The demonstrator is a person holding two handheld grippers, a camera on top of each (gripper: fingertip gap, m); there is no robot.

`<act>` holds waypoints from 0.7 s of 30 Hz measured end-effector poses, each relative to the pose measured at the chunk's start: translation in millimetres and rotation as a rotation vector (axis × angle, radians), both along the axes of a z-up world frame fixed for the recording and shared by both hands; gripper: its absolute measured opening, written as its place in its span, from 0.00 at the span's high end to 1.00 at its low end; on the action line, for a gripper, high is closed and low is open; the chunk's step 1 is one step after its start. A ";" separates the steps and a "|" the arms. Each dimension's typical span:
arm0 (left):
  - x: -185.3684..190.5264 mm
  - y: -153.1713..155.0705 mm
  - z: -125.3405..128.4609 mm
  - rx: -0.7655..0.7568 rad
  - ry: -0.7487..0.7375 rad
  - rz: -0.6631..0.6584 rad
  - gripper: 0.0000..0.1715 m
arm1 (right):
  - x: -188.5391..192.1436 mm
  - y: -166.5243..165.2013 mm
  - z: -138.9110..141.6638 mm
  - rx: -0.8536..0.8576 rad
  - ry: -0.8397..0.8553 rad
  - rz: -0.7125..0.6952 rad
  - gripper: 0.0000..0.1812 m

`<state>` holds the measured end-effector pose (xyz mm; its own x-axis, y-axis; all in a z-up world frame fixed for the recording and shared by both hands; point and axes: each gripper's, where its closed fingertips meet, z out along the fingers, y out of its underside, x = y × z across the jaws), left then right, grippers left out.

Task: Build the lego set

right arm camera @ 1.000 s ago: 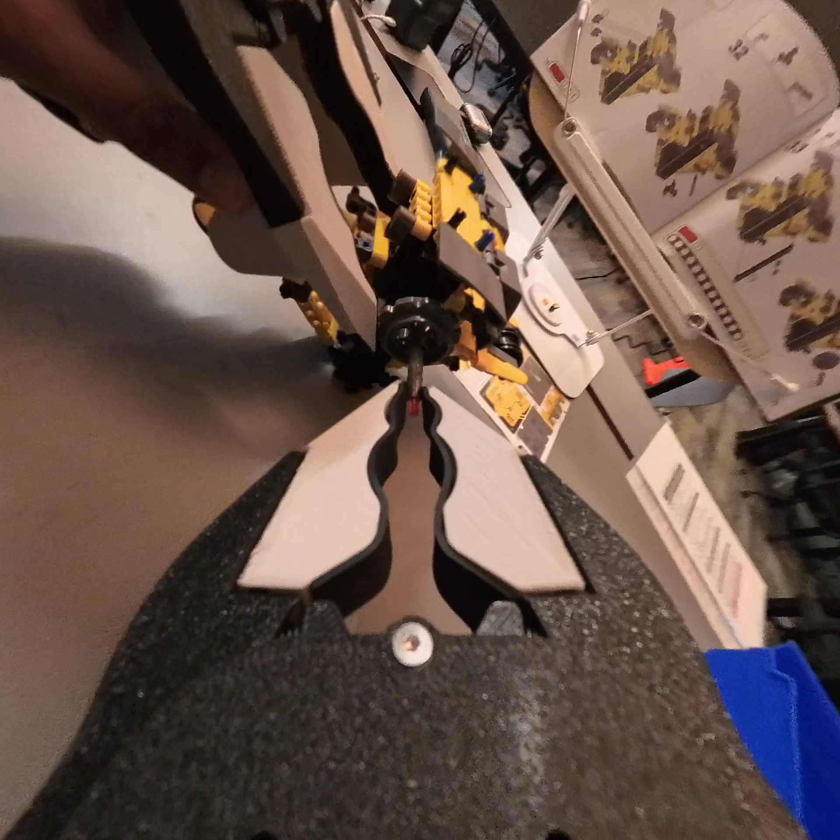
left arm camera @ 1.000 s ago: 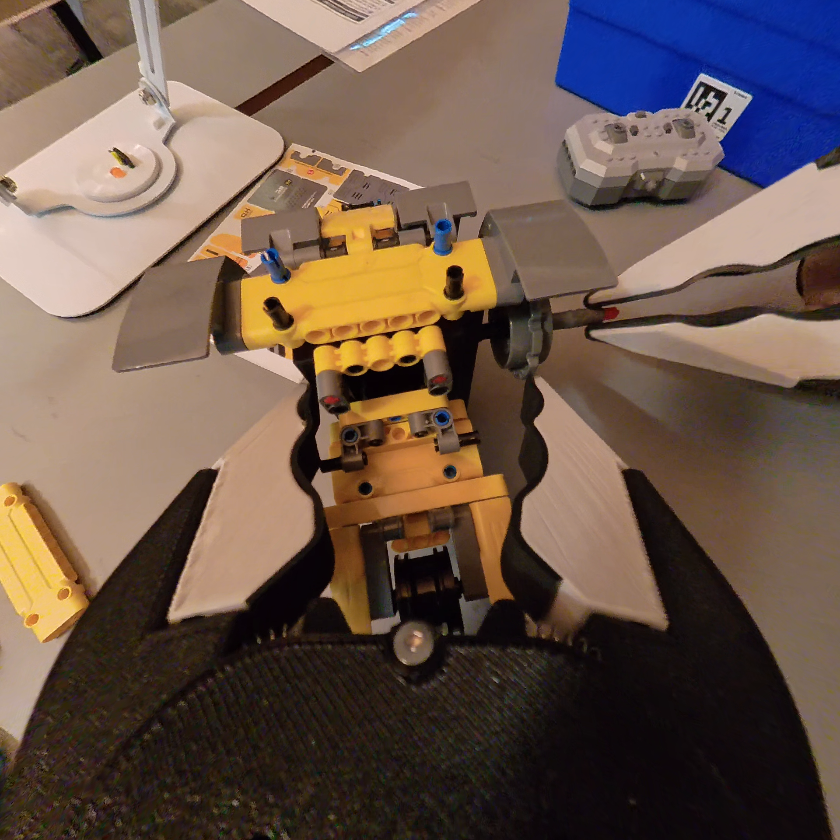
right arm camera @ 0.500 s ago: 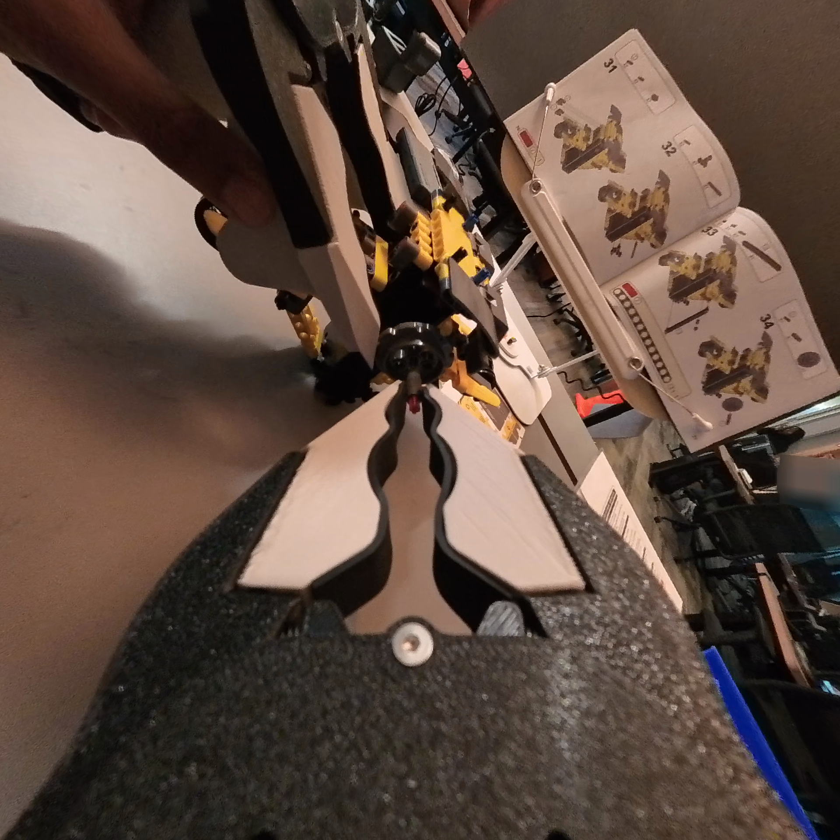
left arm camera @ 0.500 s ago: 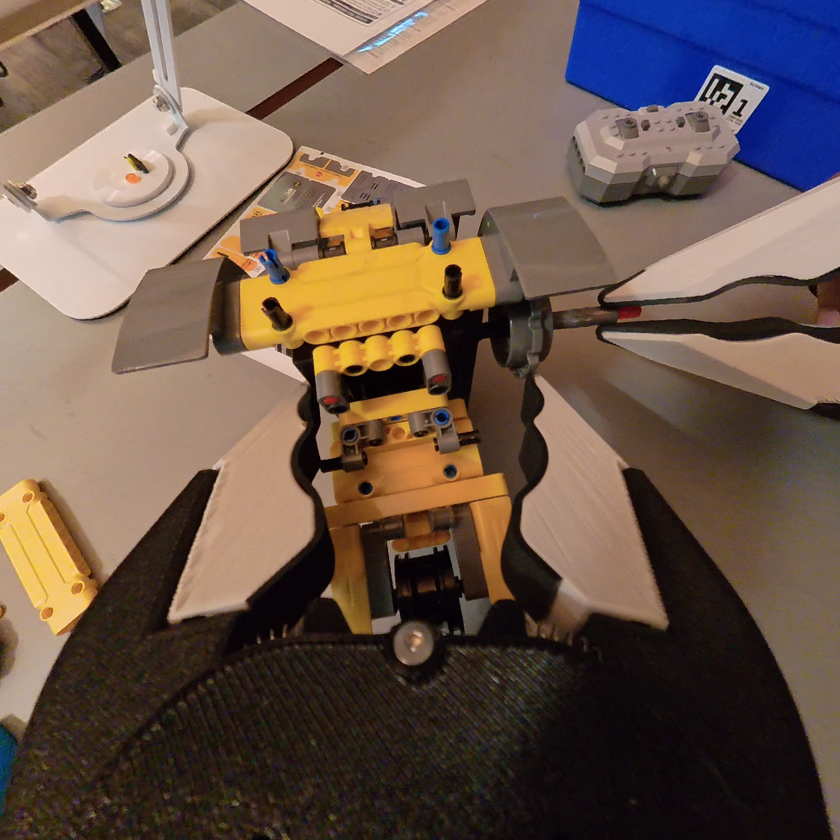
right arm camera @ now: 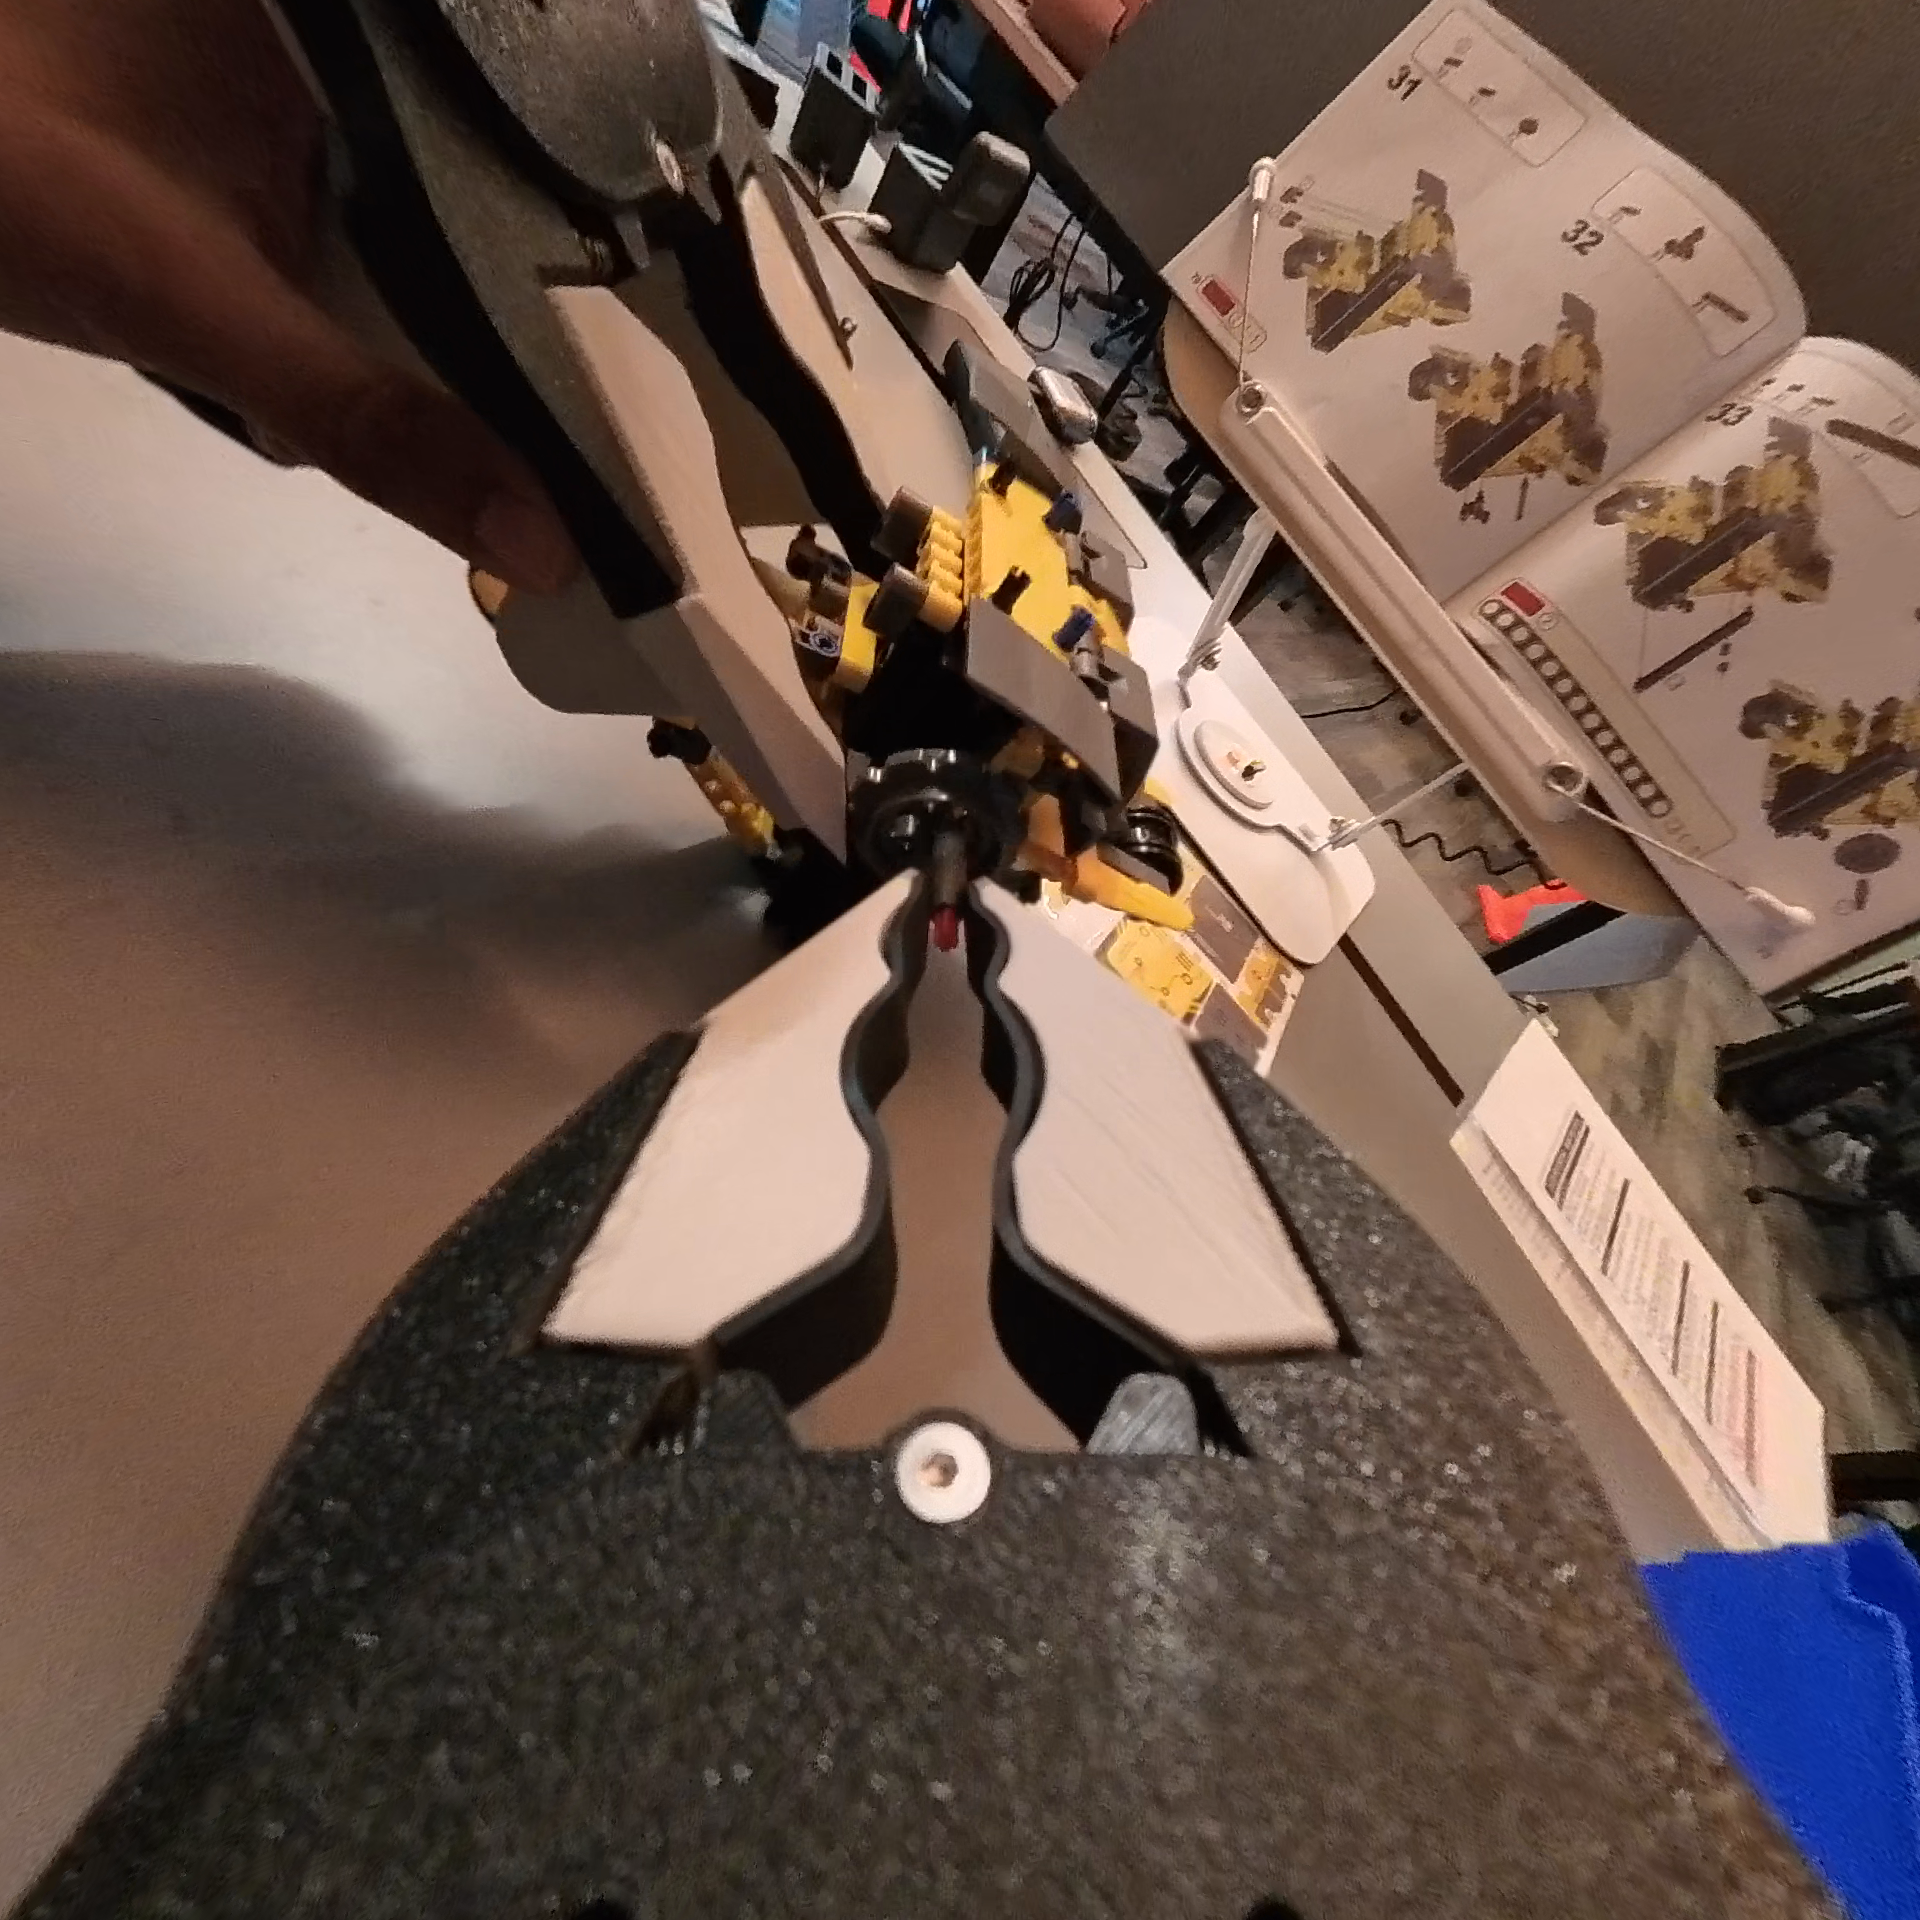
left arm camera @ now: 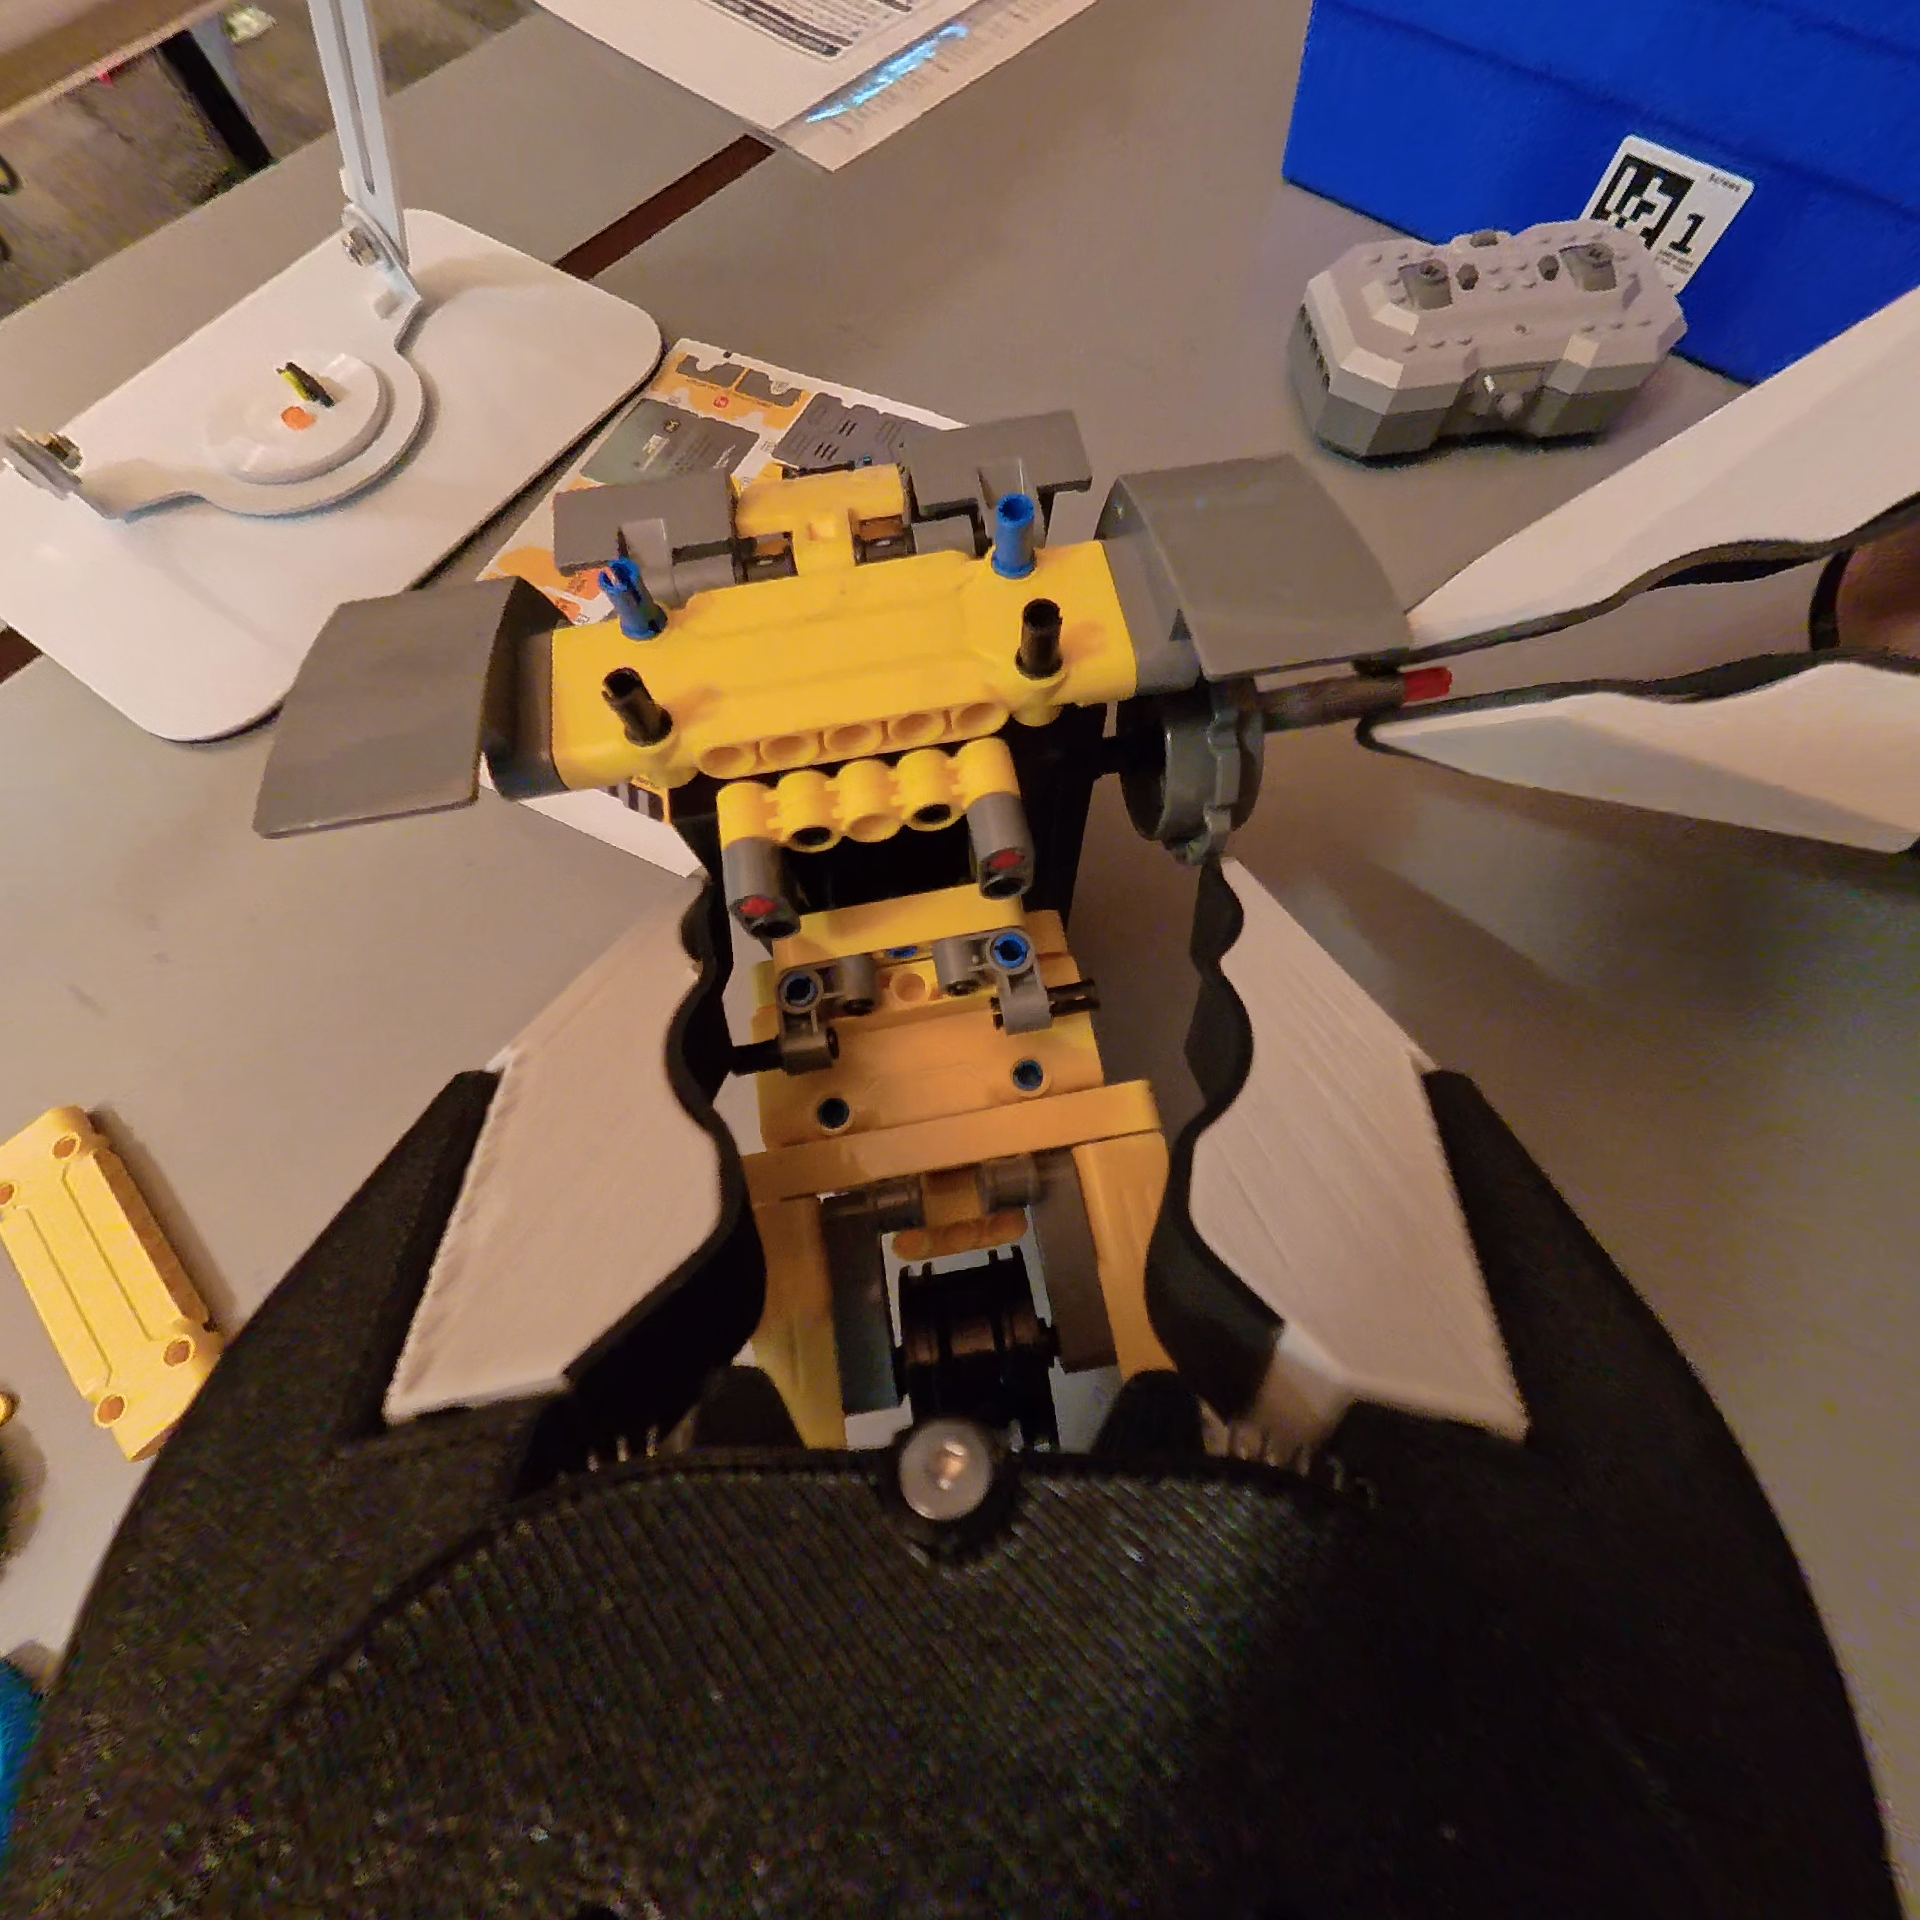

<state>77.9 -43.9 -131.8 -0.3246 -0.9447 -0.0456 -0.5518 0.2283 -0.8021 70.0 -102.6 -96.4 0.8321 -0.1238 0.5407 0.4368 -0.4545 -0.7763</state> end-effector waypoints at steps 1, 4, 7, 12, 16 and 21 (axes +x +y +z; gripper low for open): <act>-0.1 -0.1 -0.1 0.001 0.002 0.000 0.50 | 0.8 -0.1 -0.9 -0.005 -0.011 -0.002 0.97; 0.1 0.7 0.2 -0.012 -0.001 -0.006 0.50 | -3.0 -0.2 0.0 -0.004 -0.003 0.027 0.97; 0.3 1.8 0.3 -0.031 0.001 -0.007 0.50 | -4.2 -1.9 -0.5 -0.013 -0.001 0.060 0.97; 0.1 1.6 0.1 -0.034 0.000 -0.012 0.50 | -1.1 -3.0 -4.6 -0.023 0.025 0.074 0.97; -0.1 1.4 -0.1 -0.036 0.001 -0.018 0.50 | -39.2 -1.8 0.5 0.042 0.252 0.350 0.97; -0.3 1.5 -0.5 -0.046 0.002 -0.027 0.50 | -75.1 -32.7 54.7 0.306 0.690 0.794 0.97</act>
